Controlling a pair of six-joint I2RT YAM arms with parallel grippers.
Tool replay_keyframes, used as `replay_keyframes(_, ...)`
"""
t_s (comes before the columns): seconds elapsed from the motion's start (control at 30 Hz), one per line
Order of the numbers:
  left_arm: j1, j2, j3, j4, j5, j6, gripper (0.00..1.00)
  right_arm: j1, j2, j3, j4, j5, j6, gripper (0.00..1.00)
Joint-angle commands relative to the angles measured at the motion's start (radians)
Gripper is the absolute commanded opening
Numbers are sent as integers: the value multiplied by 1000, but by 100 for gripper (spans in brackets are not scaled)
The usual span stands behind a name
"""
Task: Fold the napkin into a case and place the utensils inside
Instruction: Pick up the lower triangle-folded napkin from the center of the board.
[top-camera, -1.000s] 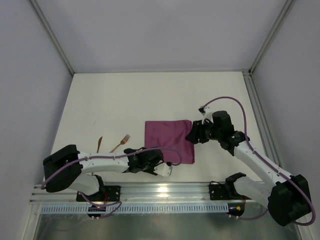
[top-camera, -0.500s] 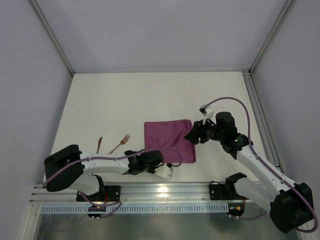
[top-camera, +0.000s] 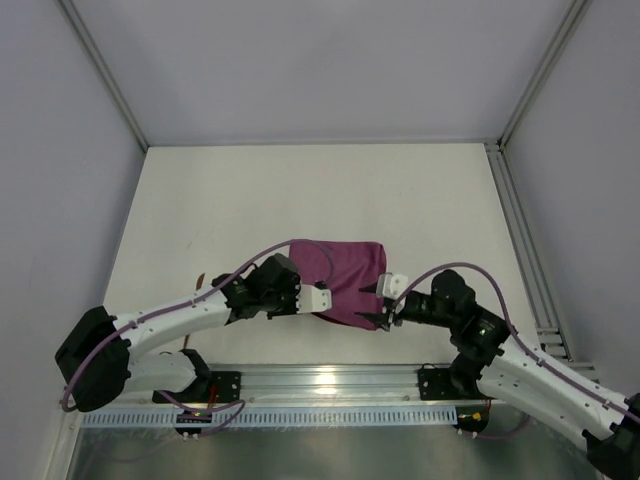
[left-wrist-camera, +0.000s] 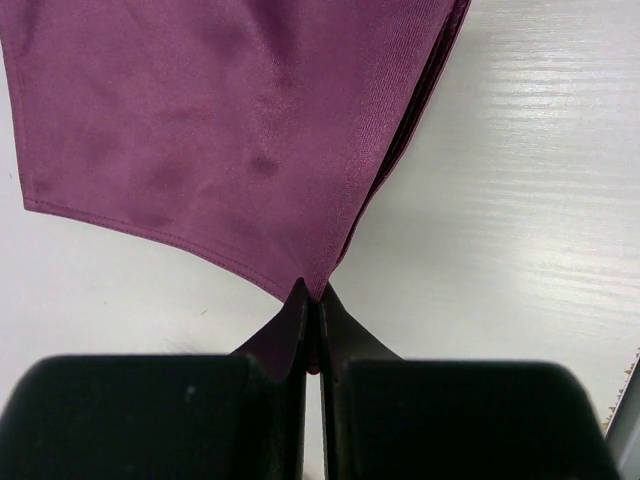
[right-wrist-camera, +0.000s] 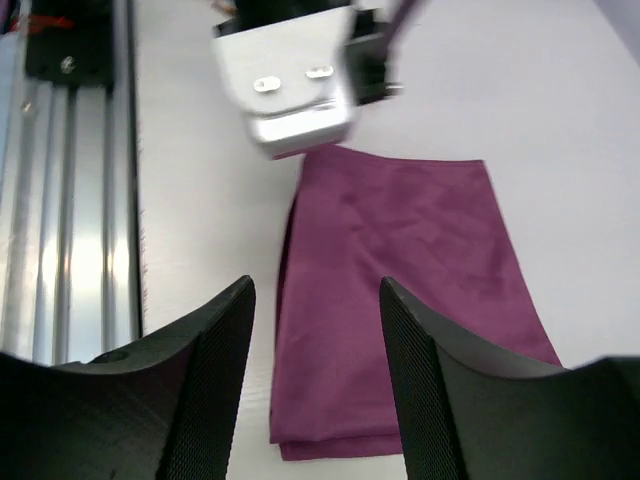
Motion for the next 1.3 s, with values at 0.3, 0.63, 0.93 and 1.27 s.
replay_keyframes(0.3, 26, 8, 87, -65, 95, -4, 0, 476, 390, 47, 20, 630, -138, 61)
replay_keyframes(0.63, 27, 10, 88, -89, 106, -5, 0, 702, 777, 60, 466, 1174, 161, 70)
replay_keyframes(0.93, 27, 22, 99, -104, 117, -7, 0, 747, 714, -14, 572, 1176, 128, 84)
replay_keyframes(1.27, 27, 40, 123, -131, 131, -11, 0, 793, 706, -72, 710, 1176, 120, 92)
